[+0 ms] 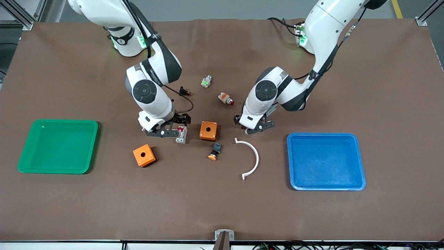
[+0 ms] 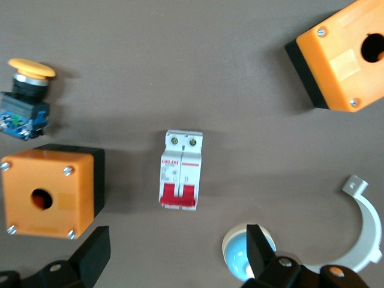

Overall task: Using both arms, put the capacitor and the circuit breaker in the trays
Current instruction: 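Grasp the breaker with the right gripper while the left gripper grasps the capacitor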

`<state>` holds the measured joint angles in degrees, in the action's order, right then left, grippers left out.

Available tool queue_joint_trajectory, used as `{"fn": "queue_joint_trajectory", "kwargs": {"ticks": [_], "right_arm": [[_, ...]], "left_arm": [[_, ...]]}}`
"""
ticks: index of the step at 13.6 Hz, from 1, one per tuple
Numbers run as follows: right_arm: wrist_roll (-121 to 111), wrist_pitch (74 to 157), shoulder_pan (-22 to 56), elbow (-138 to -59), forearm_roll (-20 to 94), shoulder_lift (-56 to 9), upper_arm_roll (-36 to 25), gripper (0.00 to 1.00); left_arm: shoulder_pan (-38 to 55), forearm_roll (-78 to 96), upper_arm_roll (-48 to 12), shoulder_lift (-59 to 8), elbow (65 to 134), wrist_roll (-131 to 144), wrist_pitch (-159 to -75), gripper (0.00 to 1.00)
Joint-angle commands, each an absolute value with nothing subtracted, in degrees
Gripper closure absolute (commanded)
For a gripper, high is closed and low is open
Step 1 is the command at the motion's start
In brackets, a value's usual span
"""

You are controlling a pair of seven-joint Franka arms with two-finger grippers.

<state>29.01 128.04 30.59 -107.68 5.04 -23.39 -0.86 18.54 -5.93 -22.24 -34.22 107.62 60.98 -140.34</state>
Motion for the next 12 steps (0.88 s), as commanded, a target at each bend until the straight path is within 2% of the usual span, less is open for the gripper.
{"fn": "queue_joint_trajectory", "kwargs": {"ticks": [1, 5, 9, 12], "right_arm": [[29.7, 128.8, 30.9, -106.3, 5.3, -26.0, -1.2, 0.00], [29.5, 128.4, 30.3, -102.5, 5.3, -29.4, -1.2, 0.00], [29.4, 128.8, 29.6, -100.5, 5.5, -32.8, -1.1, 0.00], [29.4, 130.9, 30.3, -101.2, 5.5, -33.2, -1.2, 0.00]], "left_arm": [[18.8, -7.5, -22.1, -35.9, 106.1, 62.8, -141.7, 0.28], [18.9, -8.9, -21.9, -37.3, 105.5, 62.8, -141.7, 0.39], [18.9, -9.4, -21.8, -37.6, 105.6, 62.9, -141.7, 0.63], [18.6, -9.4, -21.8, -36.9, 105.4, 63.5, -141.4, 0.90]]}}
